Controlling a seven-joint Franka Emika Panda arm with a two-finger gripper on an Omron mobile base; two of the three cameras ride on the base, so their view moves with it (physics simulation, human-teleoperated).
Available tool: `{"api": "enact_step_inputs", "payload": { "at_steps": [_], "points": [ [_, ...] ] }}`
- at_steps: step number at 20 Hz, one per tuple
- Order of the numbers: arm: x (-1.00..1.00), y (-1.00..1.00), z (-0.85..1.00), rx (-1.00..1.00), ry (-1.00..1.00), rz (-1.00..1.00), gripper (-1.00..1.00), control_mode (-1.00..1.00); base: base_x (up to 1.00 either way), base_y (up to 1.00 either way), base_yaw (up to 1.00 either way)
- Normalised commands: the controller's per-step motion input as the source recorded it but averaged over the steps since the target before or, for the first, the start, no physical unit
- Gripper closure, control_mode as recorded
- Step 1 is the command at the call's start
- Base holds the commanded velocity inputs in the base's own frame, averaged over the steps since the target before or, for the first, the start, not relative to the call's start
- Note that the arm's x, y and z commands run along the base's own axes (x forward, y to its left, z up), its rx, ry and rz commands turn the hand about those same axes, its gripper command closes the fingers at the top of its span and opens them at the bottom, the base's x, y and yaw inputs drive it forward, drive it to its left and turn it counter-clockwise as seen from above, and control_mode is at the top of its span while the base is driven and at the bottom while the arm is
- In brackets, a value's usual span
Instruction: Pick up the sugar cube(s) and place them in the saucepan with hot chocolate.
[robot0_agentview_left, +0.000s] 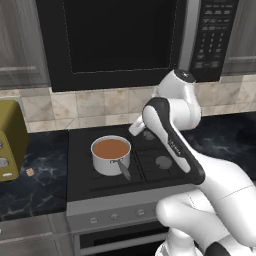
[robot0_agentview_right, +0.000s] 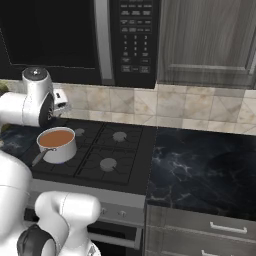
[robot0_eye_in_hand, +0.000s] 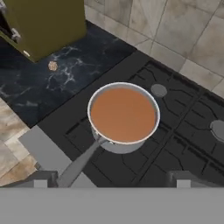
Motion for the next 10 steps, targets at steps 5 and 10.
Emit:
{"api": "enact_step_inputs", "payload": {
  "at_steps": [5,10],
  "points": [
    [0.00,0.98,-0.05,0.00,-0.06,0.38,-1.00,-1.00,0.00,0.00,0.00],
    [0.06,1.00,-0.23,0.00,0.00,0.25,-1.00,-1.00,0.00,0.00,0.00]
  ]
}}
